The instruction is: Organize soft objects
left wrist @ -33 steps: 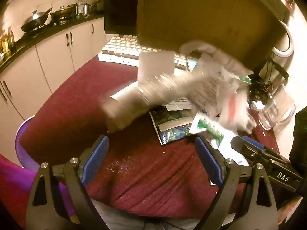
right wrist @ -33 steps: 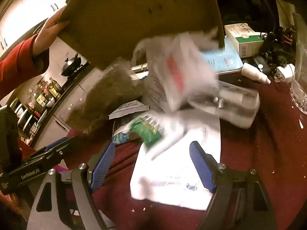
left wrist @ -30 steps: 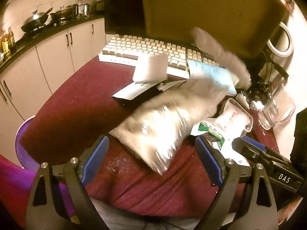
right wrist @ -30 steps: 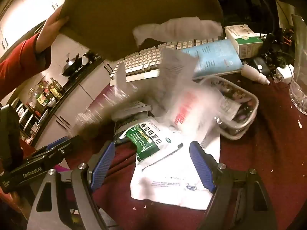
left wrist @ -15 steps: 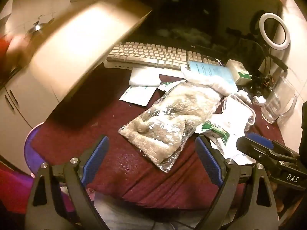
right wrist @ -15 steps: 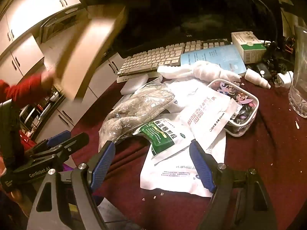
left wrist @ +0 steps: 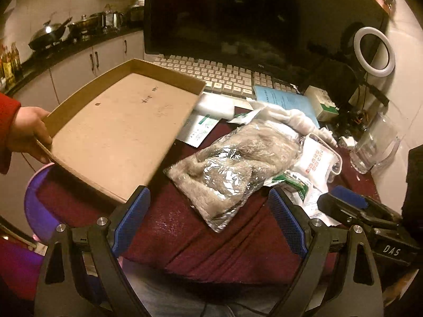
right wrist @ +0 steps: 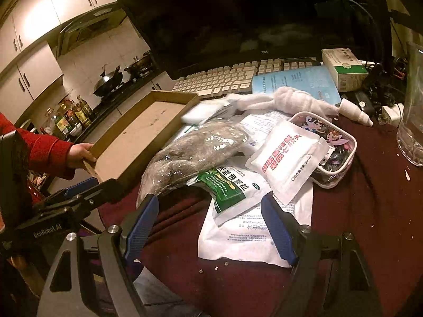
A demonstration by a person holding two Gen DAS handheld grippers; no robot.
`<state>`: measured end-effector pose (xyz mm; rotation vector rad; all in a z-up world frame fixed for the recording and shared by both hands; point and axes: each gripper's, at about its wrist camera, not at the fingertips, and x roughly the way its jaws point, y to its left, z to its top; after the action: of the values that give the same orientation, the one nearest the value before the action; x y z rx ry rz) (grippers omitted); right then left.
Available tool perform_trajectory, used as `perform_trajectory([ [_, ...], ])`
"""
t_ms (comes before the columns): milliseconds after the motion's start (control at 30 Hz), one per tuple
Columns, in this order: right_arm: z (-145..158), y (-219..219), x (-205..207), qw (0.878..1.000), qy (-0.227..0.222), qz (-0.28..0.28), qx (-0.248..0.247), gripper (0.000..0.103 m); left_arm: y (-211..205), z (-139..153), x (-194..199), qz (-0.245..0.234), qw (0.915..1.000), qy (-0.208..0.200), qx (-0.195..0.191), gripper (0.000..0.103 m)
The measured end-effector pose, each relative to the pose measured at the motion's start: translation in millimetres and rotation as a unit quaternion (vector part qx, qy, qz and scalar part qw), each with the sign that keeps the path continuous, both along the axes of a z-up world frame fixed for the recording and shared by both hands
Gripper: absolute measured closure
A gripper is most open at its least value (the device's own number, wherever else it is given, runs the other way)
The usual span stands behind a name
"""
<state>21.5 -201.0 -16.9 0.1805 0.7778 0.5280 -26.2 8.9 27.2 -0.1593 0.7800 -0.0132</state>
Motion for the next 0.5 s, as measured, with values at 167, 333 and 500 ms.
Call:
perform_trajectory([
  [167,-1,2,3,1.000,0.002,0.027,-0.004,0.023,9,2,9,-0.028,0.9991,0.000,-0.033,0.011],
  [333,-2,8,18,0.998,0.011,0.059,-0.020,0.023,4,4,37,-0.076,0.9967,0.003,-0.029,0.011],
  [500,-3,14,37,0.997,0.010,0.064,-0.036,0.023,-1,-1,86,-0.112,0.9936,0.011,-0.011,0.011],
])
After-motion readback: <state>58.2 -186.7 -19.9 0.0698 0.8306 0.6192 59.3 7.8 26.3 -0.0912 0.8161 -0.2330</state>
